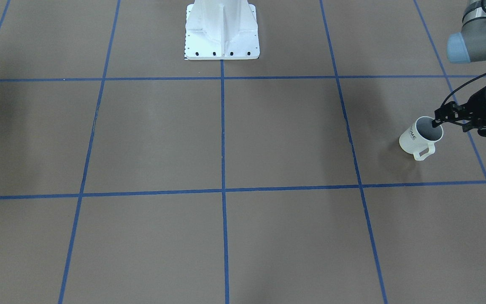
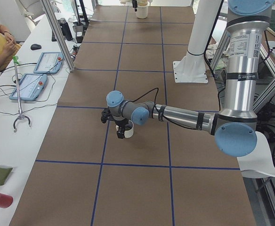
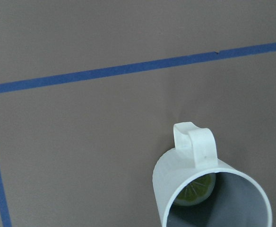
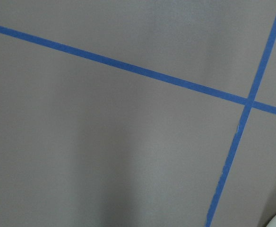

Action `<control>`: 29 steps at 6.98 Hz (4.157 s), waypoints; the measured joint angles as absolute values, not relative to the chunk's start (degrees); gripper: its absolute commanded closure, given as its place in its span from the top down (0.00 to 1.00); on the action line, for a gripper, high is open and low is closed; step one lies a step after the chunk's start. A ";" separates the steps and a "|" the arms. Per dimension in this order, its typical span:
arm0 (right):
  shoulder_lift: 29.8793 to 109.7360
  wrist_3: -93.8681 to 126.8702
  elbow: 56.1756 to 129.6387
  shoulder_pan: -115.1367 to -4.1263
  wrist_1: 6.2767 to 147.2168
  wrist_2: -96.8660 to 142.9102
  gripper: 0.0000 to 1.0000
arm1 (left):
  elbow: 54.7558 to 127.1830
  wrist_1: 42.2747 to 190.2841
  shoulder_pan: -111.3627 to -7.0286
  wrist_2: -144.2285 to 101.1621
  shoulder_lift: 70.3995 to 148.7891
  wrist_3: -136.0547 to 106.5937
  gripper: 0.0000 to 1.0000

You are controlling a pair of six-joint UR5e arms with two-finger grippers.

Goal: Left arm hands cup to right arm to dump lemon

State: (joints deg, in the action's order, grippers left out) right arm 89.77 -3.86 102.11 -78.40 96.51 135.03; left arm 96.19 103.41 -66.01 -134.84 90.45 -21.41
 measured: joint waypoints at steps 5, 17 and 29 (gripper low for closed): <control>89.76 -3.95 101.60 -77.71 96.59 135.01 1.00 | 94.67 103.69 -64.46 -134.74 90.98 -21.75 0.04; 83.89 -3.42 101.80 -76.24 90.02 130.34 1.00 | 100.54 89.56 -57.99 -139.80 116.56 -57.70 0.00; 81.38 31.60 91.09 -62.14 31.20 118.78 1.00 | 82.91 80.51 -45.83 -135.12 154.72 -94.56 0.00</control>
State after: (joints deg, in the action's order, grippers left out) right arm 81.38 31.60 91.09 -62.14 31.20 118.78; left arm 82.91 80.51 -45.83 -135.12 154.72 -94.56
